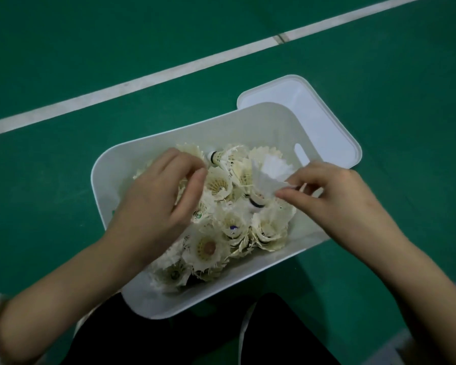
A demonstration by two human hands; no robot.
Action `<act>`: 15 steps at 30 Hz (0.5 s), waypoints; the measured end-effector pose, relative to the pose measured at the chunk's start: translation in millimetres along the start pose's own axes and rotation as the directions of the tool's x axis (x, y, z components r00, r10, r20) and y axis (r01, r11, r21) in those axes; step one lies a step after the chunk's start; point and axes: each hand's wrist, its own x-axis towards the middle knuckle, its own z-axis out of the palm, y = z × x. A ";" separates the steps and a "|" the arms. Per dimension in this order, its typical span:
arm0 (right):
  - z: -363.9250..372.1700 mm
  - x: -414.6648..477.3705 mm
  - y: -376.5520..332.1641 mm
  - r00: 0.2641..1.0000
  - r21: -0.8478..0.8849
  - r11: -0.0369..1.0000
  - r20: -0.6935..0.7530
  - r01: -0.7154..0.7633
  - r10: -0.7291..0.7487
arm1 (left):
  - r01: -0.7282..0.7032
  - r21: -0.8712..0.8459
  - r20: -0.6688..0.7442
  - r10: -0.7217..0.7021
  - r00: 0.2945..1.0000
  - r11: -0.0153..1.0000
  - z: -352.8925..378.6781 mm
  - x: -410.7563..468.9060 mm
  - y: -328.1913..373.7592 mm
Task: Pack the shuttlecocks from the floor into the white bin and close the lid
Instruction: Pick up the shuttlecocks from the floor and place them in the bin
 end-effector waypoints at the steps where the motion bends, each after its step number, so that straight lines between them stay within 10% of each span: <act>1: -1.5 -1.2 4.0 1.000 -0.034 0.999 -0.013 -0.026 0.025 | 0.009 -0.009 -0.005 -0.009 1.000 1.000 0.3 1.7 -1.2; 7: 35.0 3.5 20.7 0.973 -0.363 0.929 0.183 -0.066 0.140 | -0.057 0.091 0.118 0.046 0.992 0.994 6.3 6.6 -9.1; 15: 36.7 1.3 26.2 0.946 -0.355 0.932 0.272 -0.071 0.176 | -0.262 0.384 0.304 0.147 0.941 0.885 3.7 -0.5 -31.9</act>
